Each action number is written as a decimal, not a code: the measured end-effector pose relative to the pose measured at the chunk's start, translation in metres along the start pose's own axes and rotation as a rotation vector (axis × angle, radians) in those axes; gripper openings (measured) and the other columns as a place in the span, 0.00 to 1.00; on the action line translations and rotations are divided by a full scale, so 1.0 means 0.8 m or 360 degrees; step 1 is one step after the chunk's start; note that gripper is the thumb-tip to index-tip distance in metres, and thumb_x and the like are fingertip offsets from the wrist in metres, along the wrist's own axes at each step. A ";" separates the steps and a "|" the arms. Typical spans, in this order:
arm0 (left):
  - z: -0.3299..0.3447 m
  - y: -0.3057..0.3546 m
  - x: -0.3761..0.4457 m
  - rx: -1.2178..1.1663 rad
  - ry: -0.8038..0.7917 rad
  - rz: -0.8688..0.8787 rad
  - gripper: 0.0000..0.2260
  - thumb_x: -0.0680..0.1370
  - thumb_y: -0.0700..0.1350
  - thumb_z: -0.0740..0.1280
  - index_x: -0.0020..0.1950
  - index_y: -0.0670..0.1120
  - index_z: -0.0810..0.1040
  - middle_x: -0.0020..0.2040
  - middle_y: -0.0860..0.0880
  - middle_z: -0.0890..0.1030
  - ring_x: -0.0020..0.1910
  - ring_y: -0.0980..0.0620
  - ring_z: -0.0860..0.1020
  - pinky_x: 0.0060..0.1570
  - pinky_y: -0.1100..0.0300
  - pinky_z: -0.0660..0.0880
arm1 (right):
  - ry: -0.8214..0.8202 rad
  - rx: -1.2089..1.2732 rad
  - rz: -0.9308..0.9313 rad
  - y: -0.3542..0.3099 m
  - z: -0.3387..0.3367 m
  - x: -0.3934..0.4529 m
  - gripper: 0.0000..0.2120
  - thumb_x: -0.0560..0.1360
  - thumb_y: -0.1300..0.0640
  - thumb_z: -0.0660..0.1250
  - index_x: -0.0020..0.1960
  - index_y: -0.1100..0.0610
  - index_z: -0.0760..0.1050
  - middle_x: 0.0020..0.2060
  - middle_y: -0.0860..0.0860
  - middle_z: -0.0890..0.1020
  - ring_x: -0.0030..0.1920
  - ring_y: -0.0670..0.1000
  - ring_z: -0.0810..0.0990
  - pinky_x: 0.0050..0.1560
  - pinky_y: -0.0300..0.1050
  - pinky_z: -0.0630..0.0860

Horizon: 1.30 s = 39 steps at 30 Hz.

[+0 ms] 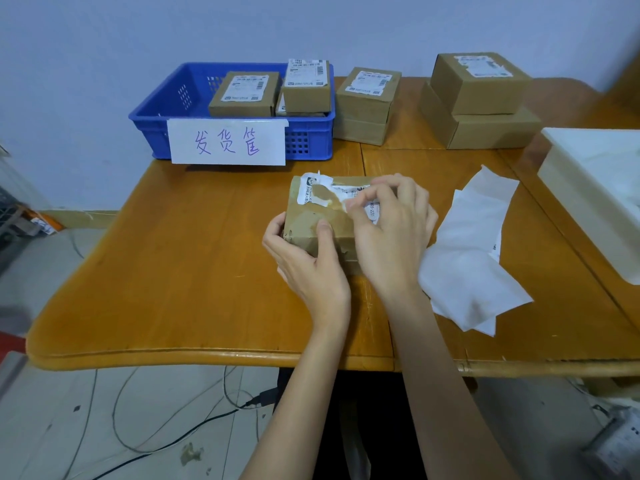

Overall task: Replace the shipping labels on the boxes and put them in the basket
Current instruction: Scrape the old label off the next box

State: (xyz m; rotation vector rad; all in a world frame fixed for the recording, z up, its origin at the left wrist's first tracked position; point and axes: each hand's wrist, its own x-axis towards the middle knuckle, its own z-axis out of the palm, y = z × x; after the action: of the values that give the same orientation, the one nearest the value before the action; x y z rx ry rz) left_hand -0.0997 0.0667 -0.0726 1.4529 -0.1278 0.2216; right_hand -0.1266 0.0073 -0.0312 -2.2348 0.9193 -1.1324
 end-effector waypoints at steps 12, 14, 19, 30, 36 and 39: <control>-0.002 0.000 -0.006 -0.0064 0.0007 0.0043 0.19 0.73 0.55 0.65 0.61 0.55 0.66 0.59 0.61 0.72 0.57 0.62 0.72 0.61 0.40 0.71 | -0.0202 -0.0064 -0.0119 -0.003 -0.004 0.016 0.04 0.74 0.51 0.70 0.42 0.48 0.76 0.62 0.45 0.76 0.73 0.50 0.65 0.75 0.52 0.52; -0.001 0.001 -0.002 -0.0047 0.0008 0.0029 0.19 0.72 0.57 0.65 0.61 0.56 0.66 0.59 0.61 0.72 0.58 0.57 0.73 0.61 0.40 0.71 | -0.0224 -0.0049 -0.0099 -0.005 -0.002 0.020 0.04 0.75 0.51 0.69 0.43 0.48 0.76 0.59 0.45 0.77 0.66 0.47 0.71 0.73 0.48 0.57; 0.003 0.001 0.004 -0.0038 -0.0006 -0.0041 0.20 0.71 0.59 0.66 0.61 0.56 0.67 0.58 0.60 0.72 0.59 0.54 0.74 0.61 0.40 0.72 | -0.0212 -0.0128 0.0026 -0.009 0.001 0.021 0.05 0.78 0.51 0.66 0.47 0.51 0.76 0.53 0.44 0.79 0.55 0.44 0.74 0.47 0.35 0.61; -0.006 0.017 0.014 -0.0084 -0.0040 -0.0206 0.19 0.69 0.50 0.69 0.57 0.54 0.69 0.54 0.57 0.73 0.51 0.63 0.74 0.60 0.42 0.72 | -0.0410 -0.0018 0.0062 -0.011 -0.009 0.021 0.04 0.78 0.49 0.63 0.50 0.47 0.76 0.54 0.41 0.76 0.57 0.43 0.69 0.45 0.40 0.62; -0.031 0.027 0.051 -0.0054 -0.0310 -0.0576 0.25 0.67 0.53 0.74 0.63 0.56 0.74 0.51 0.52 0.76 0.44 0.60 0.76 0.49 0.56 0.73 | -0.0551 0.0068 0.0021 -0.008 -0.023 0.025 0.05 0.76 0.50 0.66 0.41 0.46 0.76 0.51 0.38 0.77 0.55 0.41 0.69 0.42 0.30 0.58; -0.039 0.035 0.060 -0.0170 -0.0402 -0.0834 0.24 0.71 0.50 0.72 0.66 0.56 0.74 0.59 0.49 0.79 0.52 0.52 0.78 0.49 0.56 0.75 | -0.0545 0.0064 0.0003 -0.008 -0.022 0.024 0.07 0.76 0.52 0.66 0.39 0.46 0.75 0.50 0.37 0.77 0.53 0.39 0.69 0.42 0.30 0.58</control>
State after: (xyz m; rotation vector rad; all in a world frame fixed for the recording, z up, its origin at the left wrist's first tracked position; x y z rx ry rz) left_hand -0.0605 0.1041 -0.0388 1.3540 0.0392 -0.3917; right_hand -0.1306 -0.0044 -0.0073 -2.2972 0.7481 -0.7265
